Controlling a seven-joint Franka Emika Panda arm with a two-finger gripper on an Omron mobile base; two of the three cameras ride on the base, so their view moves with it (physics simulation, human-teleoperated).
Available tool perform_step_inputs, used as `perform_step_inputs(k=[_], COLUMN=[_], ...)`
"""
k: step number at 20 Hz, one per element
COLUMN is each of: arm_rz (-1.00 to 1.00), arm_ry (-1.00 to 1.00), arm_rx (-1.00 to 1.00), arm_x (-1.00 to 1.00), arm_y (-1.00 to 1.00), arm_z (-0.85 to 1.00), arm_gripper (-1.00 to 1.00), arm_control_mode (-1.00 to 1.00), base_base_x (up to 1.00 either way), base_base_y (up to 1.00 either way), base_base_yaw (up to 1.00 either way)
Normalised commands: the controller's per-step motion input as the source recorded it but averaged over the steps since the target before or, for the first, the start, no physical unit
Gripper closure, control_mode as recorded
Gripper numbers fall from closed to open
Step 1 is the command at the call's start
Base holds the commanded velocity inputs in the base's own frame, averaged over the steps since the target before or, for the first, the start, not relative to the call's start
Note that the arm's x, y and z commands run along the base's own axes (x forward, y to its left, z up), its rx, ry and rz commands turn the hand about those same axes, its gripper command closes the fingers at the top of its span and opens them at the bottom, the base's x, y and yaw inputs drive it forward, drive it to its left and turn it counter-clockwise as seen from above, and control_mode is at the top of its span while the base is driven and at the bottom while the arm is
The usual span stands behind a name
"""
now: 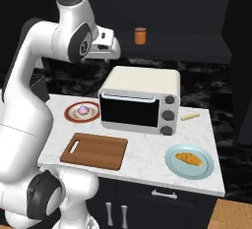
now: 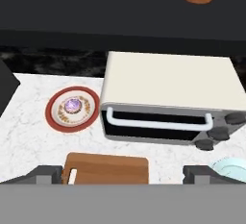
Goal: From the different types of pastries on the counter, select a croissant and place it on the cutting board. Then retrieve a jar of jam from the cabinet and place it alongside the croissant on the cutting board.
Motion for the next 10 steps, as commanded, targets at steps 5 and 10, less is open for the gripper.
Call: perform_step_inputs(k=[5,10], arm_rz=[0.00,0.00], arm_ry=[-0.02,-0.24], arm_rx=[0.01,0.12], arm_x=[-0.24,0.30], arm_y=[-0.07,-0.52], arm_z=[-0.15,1.00], arm_gripper=[-1.00,-1.00], arm_control_mode=[-1.00,-1.00], base_base_x=[0.00,0.00], base_base_y=[0.00,0.00], base_base_yaw=[0.00,0.00])
